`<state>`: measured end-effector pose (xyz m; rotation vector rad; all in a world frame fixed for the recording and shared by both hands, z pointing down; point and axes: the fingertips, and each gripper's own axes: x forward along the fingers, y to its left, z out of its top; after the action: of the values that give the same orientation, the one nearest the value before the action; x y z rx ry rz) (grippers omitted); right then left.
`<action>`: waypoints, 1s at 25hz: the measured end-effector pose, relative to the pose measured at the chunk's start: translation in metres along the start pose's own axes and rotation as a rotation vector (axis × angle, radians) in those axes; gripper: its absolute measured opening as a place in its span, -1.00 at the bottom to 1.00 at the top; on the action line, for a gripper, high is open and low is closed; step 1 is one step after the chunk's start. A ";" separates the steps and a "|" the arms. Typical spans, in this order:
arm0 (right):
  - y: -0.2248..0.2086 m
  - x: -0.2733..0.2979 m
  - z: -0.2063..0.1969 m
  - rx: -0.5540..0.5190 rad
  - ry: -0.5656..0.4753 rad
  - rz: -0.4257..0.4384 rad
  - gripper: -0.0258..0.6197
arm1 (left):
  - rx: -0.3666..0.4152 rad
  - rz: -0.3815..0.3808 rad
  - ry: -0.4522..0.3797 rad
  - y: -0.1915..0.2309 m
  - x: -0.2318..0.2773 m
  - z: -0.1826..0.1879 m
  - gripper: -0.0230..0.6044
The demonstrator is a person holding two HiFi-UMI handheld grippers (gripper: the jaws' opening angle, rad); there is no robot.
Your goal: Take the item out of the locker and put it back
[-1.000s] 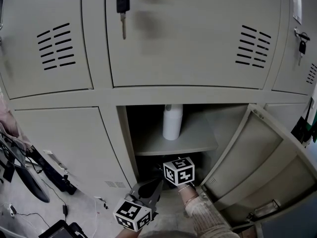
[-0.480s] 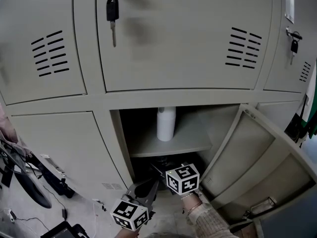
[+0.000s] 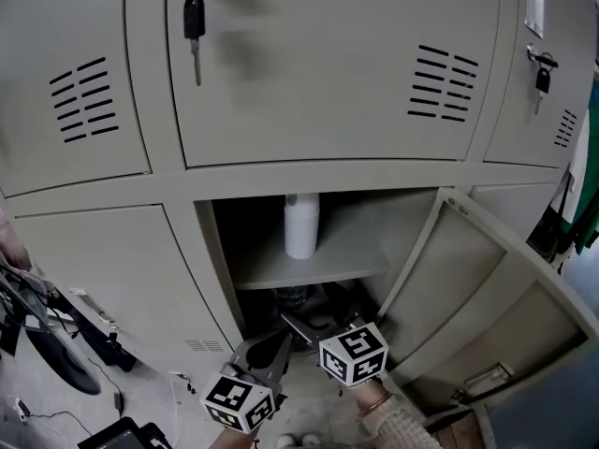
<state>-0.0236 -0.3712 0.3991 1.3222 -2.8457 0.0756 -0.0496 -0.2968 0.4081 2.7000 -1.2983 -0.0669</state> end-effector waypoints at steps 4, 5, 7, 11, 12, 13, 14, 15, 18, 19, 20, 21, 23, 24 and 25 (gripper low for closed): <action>0.007 -0.021 0.001 -0.042 0.000 0.002 0.36 | -0.007 0.026 -0.018 0.005 -0.007 0.003 -0.90; 0.008 -0.027 0.001 -0.042 -0.002 0.001 0.33 | -0.010 0.032 -0.020 0.007 -0.007 0.004 -0.90; 0.011 -0.039 0.003 -0.032 -0.013 0.003 0.24 | -0.013 0.041 -0.025 0.009 -0.008 0.005 -0.90; 0.020 -0.059 0.009 -0.016 -0.037 0.023 0.06 | -0.010 0.043 -0.035 0.004 -0.009 0.007 -0.90; 0.021 -0.063 0.011 -0.014 -0.044 0.025 0.00 | -0.010 0.040 -0.035 0.002 -0.008 0.006 -0.91; 0.022 -0.067 0.012 -0.012 -0.052 0.024 -0.07 | -0.013 0.035 -0.034 0.001 -0.007 0.006 -0.90; 0.023 -0.071 0.013 -0.010 -0.059 0.022 -0.14 | -0.017 0.027 -0.033 -0.001 -0.006 0.005 -0.90; 0.022 -0.073 0.013 -0.007 -0.066 0.018 -0.18 | -0.022 0.019 -0.031 -0.003 -0.005 0.004 -0.90; 0.020 -0.080 0.010 0.003 -0.075 0.007 -0.36 | -0.021 0.002 -0.031 -0.009 -0.003 0.004 -0.90; 0.019 -0.082 0.009 0.006 -0.078 0.005 -0.46 | -0.019 0.000 -0.033 -0.010 -0.002 0.005 -0.90; 0.018 -0.083 0.008 0.008 -0.081 0.004 -0.55 | -0.017 -0.001 -0.035 -0.011 -0.002 0.005 -0.90; 0.018 -0.084 0.008 0.009 -0.083 0.003 -0.66 | -0.017 -0.001 -0.036 -0.011 -0.002 0.006 -0.90; 0.017 -0.085 0.009 0.011 -0.087 0.001 -0.80 | -0.018 -0.001 -0.038 -0.012 -0.002 0.006 -0.91; 0.017 -0.085 0.010 0.010 -0.089 0.002 -0.89 | -0.019 0.000 -0.038 -0.012 -0.002 0.005 -0.91; 0.018 -0.085 0.011 0.009 -0.090 0.005 -0.92 | -0.021 0.000 -0.038 -0.012 -0.002 0.005 -0.90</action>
<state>0.0180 -0.2951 0.3855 1.3544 -2.9262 0.0299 -0.0425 -0.2880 0.4015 2.6937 -1.3008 -0.1315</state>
